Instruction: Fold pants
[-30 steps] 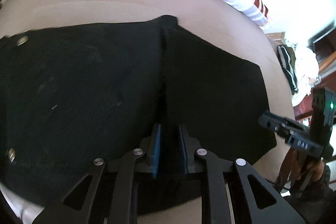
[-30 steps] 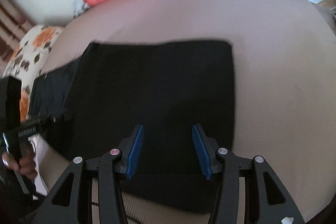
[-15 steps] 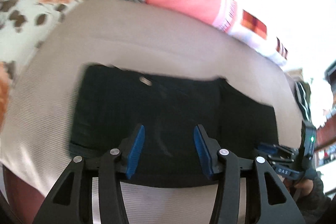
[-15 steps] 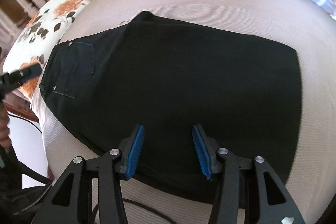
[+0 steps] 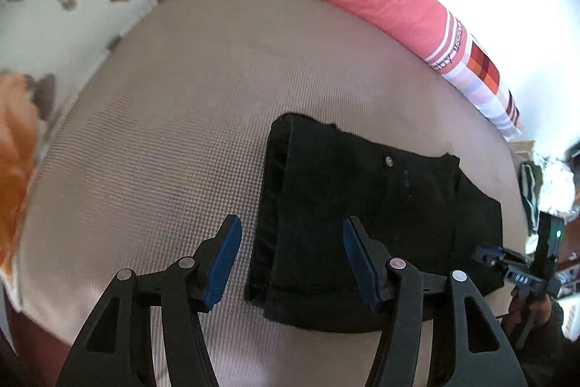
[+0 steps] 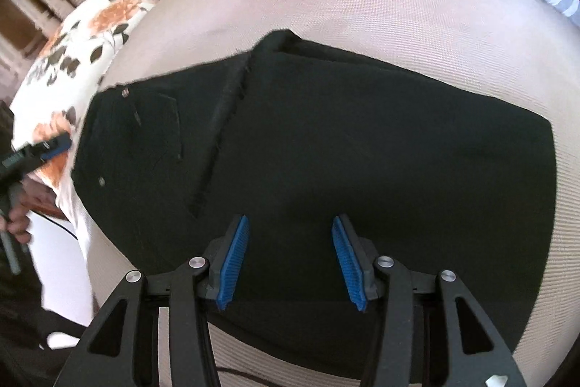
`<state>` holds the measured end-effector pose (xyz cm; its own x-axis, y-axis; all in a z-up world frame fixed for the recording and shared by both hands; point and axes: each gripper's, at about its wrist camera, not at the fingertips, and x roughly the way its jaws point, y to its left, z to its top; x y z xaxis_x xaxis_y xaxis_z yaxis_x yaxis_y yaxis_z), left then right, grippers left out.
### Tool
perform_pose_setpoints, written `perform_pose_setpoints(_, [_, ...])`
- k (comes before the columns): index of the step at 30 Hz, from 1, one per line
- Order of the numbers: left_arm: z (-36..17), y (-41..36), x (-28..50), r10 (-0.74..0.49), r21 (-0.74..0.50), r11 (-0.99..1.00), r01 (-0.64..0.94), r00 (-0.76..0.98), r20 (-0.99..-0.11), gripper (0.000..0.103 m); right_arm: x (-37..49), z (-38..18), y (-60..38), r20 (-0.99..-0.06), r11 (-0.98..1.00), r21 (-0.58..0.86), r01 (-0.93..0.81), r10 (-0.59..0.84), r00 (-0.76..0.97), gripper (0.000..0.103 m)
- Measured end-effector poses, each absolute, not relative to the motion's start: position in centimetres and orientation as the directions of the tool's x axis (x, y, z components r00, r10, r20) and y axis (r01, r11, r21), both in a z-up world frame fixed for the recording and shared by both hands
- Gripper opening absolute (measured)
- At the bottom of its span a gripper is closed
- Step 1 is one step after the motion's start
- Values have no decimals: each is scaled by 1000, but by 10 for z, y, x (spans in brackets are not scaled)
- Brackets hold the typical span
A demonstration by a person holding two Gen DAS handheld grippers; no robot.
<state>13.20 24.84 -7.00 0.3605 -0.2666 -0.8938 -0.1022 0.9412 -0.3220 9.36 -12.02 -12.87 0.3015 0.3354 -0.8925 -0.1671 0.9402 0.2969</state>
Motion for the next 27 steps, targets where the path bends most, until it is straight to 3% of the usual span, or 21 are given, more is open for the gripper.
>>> perform_pose_setpoints(6, [-104, 267, 147, -405, -456, 882, -120, 302, -863, 59, 112, -126, -100, -883, 929, 343, -136, 368, 291, 47])
perform_pose_setpoints(18, [-144, 300, 181, -759, -773, 622, -122, 147, -634, 59, 125, -110, -98, -910, 967, 255, -24, 249, 332, 48])
perform_pose_setpoints(22, [-152, 304, 191, -815, -823, 554, -128, 120, -567, 59, 128, -110, -96, -914, 968, 251, 10, 234, 331, 49])
perform_pose_setpoints(27, [-147, 287, 193, -801, -812, 582, -35, 144, -581, 57, 130, -109, -88, -906, 964, 267, 19, 244, 345, 49])
